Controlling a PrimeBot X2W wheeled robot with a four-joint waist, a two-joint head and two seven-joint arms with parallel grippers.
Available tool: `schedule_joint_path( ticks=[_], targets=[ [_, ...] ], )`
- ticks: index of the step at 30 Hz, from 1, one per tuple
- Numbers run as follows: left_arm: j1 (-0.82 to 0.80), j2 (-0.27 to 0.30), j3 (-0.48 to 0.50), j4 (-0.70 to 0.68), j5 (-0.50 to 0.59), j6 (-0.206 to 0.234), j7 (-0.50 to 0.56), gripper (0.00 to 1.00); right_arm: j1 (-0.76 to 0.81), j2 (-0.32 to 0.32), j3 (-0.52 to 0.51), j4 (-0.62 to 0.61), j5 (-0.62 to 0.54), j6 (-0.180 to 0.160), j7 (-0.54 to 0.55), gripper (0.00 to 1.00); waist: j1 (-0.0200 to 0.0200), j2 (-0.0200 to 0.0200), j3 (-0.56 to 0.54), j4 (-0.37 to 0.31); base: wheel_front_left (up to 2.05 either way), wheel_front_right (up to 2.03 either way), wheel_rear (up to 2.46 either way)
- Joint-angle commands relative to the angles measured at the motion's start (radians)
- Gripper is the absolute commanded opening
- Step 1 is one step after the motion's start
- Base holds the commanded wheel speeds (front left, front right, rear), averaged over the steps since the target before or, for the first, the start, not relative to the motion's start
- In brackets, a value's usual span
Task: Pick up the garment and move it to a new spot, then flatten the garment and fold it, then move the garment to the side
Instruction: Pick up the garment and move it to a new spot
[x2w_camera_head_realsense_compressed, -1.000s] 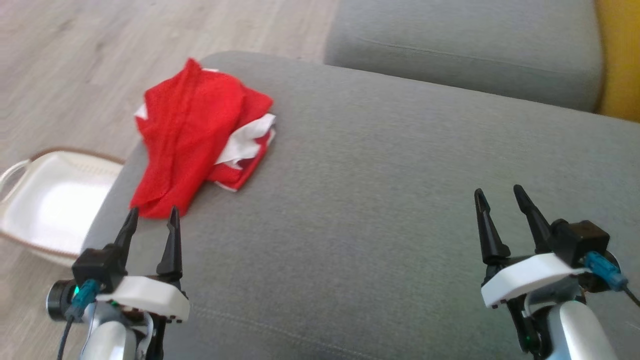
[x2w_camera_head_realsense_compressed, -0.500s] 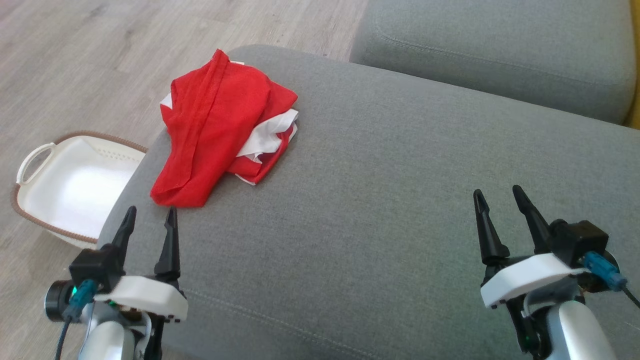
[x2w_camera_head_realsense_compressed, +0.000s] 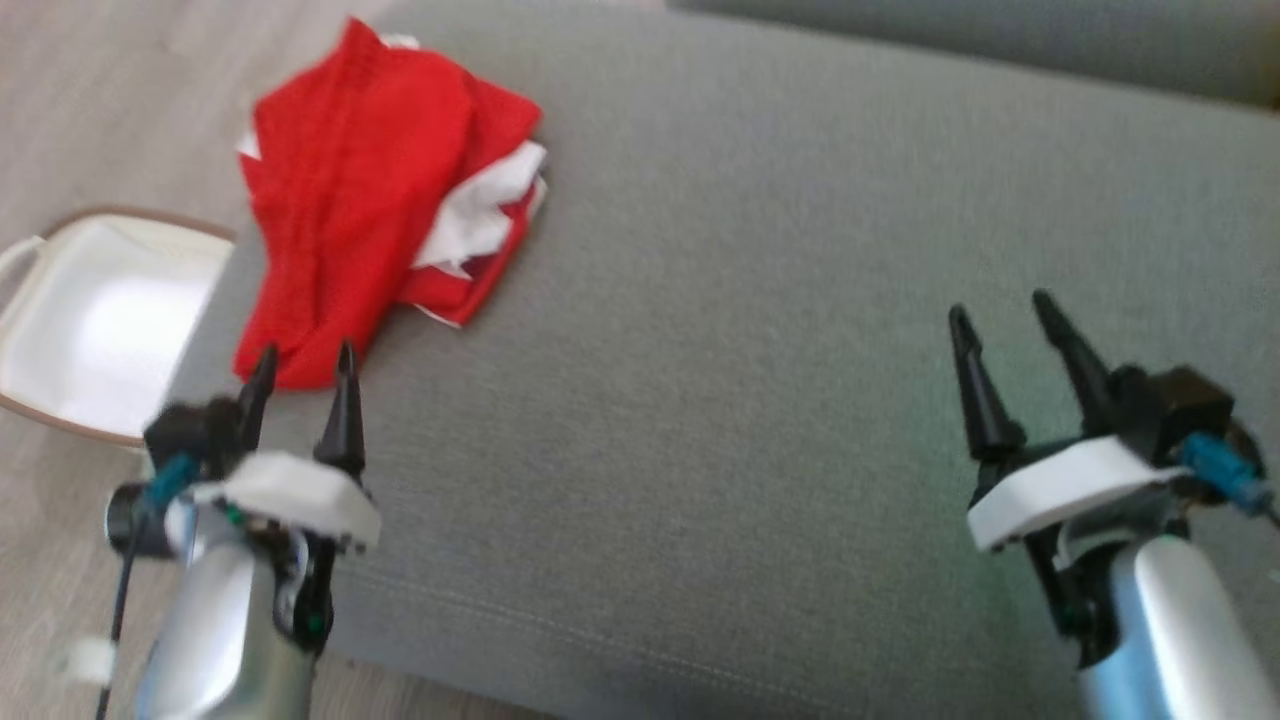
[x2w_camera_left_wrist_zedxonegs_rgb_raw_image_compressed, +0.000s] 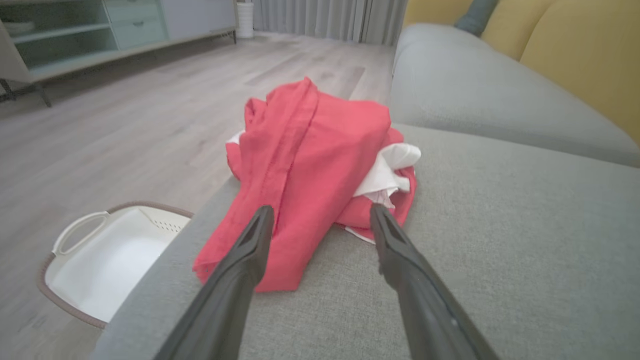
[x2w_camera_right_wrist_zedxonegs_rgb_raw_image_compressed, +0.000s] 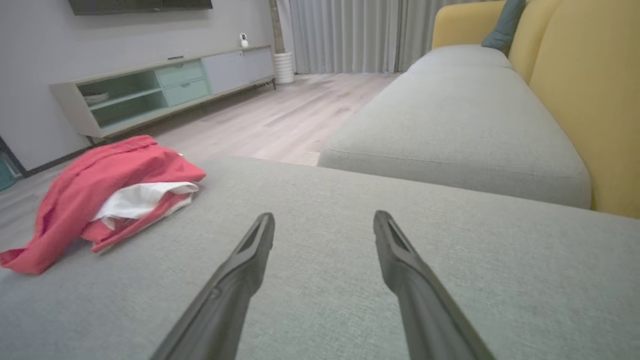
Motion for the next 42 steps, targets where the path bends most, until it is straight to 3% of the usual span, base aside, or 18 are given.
schedule_joint_path(
  ticks=[1, 8, 17, 18, 19, 20, 25, 30, 35, 42],
  targets=[
    [-0.063, 0.019, 0.035, -0.002, -0.01, -0.005, -0.007, 1.0, -0.042, -0.015, 0.022, -0.044, -0.009, -0.001, 0.005, 1.0, 0.0, 0.0, 0.081, -0.047, 0.0, 0.0, 0.0],
    [-0.256, 0.041, 0.058, 0.296, -0.066, -0.016, 0.041, 1.0, -0.08, -0.052, 0.021, -0.082, -0.01, -0.001, 0.033, 1.0, 0.0, 0.0, 0.192, -0.096, 0.0, 0.0, 0.0],
    [-0.415, 0.074, 0.071, 0.59, -0.101, -0.017, 0.122, 1.0, -0.09, -0.075, 0.001, -0.109, -0.004, -0.001, 0.056, 1.0, 0.0, 0.0, 0.229, -0.105, 0.0, 0.0, 0.0],
    [-0.425, 0.076, 0.072, 0.612, -0.105, -0.018, 0.129, 0.47, -0.09, -0.075, -0.001, -0.11, -0.003, -0.001, 0.058, 1.0, 0.0, 0.0, 0.228, -0.104, 0.0, 0.0, 0.0],
    [-0.434, 0.078, 0.07, 0.627, -0.105, -0.018, 0.127, 0.18, -0.089, -0.075, -0.004, -0.111, -0.003, -0.001, 0.059, 1.0, 0.0, 0.0, 0.226, -0.103, 0.0, 0.0, 0.0],
    [-0.441, 0.081, 0.067, 0.635, -0.103, -0.017, 0.113, 0.0, -0.087, -0.075, -0.007, -0.111, -0.003, -0.001, 0.06, 1.0, 0.0, 0.0, 0.221, -0.1, 0.0, 0.0, 0.0],
    [-0.452, 0.099, 0.05, 0.648, -0.085, -0.002, 0.031, 0.0, -0.079, -0.067, -0.021, -0.113, -0.008, -0.001, 0.055, 1.0, 0.0, 0.0, 0.184, -0.09, 0.0, 0.0, 0.0],
    [-0.429, 0.12, 0.047, 0.567, -0.073, 0.011, -0.009, 0.0, -0.067, -0.056, -0.034, -0.104, -0.01, -0.001, 0.039, 1.0, 0.0, 0.0, 0.115, -0.087, 0.0, 0.0, 0.0],
    [-0.343, 0.13, 0.063, 0.332, -0.073, 0.005, -0.013, 0.0, -0.05, -0.049, -0.038, -0.098, -0.021, -0.001, 0.023, 1.0, 0.0, 0.0, 0.036, -0.103, 0.0, 0.0, 0.0],
    [-0.177, 0.126, 0.067, 0.034, -0.061, 0.031, -0.01, 0.0, -0.033, -0.032, -0.037, -0.092, -0.018, -0.001, 0.007, 1.0, 0.0, 0.0, -0.05, -0.161, 0.0, 0.0, 0.0]
  ],
)
